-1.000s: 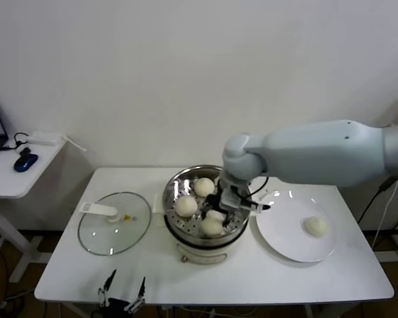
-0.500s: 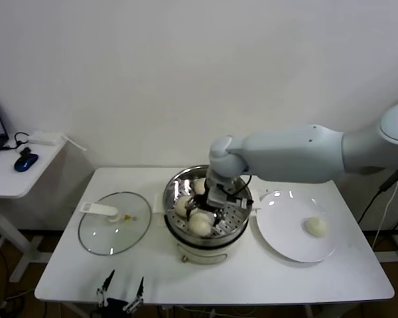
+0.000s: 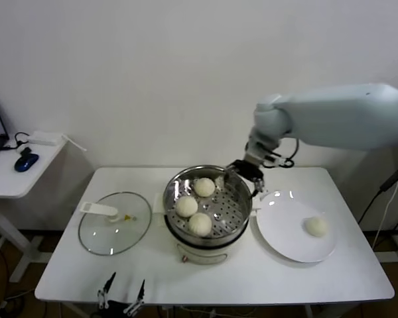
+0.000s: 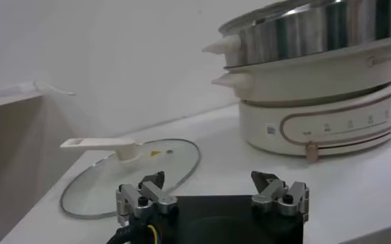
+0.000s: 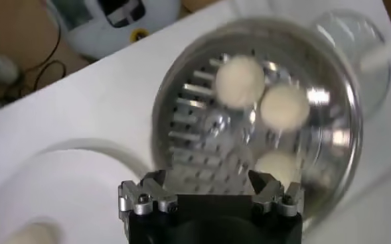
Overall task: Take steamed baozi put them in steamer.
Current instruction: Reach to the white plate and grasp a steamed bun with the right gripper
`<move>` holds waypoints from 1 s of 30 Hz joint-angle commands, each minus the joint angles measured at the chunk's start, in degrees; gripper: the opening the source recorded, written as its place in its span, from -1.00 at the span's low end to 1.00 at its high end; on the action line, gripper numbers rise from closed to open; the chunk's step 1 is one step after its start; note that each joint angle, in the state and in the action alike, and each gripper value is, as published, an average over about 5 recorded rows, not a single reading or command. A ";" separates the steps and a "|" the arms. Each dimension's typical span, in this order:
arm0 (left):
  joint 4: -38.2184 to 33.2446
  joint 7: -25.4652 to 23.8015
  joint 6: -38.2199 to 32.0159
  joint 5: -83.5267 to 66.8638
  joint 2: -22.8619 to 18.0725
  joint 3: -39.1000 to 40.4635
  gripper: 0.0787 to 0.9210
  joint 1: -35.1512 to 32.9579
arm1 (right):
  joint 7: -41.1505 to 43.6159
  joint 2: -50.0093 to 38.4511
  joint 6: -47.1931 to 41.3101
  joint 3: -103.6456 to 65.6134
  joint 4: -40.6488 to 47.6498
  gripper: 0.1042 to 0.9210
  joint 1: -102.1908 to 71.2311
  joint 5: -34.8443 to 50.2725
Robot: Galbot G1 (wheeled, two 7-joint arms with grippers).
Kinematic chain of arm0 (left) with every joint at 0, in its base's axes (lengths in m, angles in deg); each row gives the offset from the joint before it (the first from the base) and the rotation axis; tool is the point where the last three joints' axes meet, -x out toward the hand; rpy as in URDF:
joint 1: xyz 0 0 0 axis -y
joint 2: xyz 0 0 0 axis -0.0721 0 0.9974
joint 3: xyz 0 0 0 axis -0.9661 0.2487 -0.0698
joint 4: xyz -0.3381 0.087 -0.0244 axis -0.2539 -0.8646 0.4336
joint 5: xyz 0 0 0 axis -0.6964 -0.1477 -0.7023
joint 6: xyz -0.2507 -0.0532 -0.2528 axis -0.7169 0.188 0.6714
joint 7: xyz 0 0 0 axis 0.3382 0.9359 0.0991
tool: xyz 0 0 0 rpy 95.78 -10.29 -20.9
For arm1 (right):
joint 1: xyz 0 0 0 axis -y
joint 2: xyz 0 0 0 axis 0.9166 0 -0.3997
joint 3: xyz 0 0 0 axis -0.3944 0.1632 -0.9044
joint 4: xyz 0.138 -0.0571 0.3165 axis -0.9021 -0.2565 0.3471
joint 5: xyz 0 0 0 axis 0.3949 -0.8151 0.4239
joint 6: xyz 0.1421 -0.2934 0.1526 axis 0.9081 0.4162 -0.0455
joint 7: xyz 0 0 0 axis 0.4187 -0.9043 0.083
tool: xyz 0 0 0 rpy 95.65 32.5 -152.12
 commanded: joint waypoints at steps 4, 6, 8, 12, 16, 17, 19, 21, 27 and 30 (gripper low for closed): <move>0.58 -0.06 0.04 0.18 0.14 -0.11 0.77 0.06 | 0.42 -19.75 -32.36 8.27 -3.23 0.76 0.96 5.15; 0.65 -0.05 -0.04 0.23 0.12 -0.23 0.77 0.06 | 0.53 -21.92 -32.31 7.48 -2.07 0.76 -1.74 1.71; 0.67 -0.04 0.00 0.19 0.05 -0.31 0.77 0.08 | 0.62 -23.34 -32.03 6.01 -0.26 0.76 -4.62 -1.11; 0.98 -0.04 0.07 0.24 -0.17 -0.28 0.77 0.33 | 0.86 -24.82 -31.40 2.14 3.21 0.76 -9.98 -5.10; 1.48 -0.02 0.06 0.31 -0.46 -0.26 0.77 0.50 | 0.85 -25.68 -30.97 -1.93 5.97 0.76 -15.27 -8.19; 1.63 -0.01 0.04 0.32 -0.53 -0.27 0.77 0.52 | 0.73 -25.81 -30.90 -3.04 6.71 0.76 -16.69 -8.83; 1.91 0.01 -0.03 0.35 -0.64 -0.31 0.77 0.53 | 0.51 -25.93 -30.87 -5.35 8.27 0.76 -19.77 -9.95; 2.07 0.04 -0.05 0.38 -0.74 -0.34 0.77 0.47 | 0.34 -25.93 -30.81 -7.59 9.88 0.76 -22.91 -10.99; 2.35 0.10 -0.11 0.41 -0.93 -0.52 0.77 0.26 | -0.23 -25.21 -30.68 -14.10 14.35 0.76 -31.53 -12.56; 2.49 0.14 -0.09 0.42 -0.97 -0.67 0.77 0.20 | -0.17 -24.65 -30.57 -16.61 15.96 0.76 -34.18 -13.37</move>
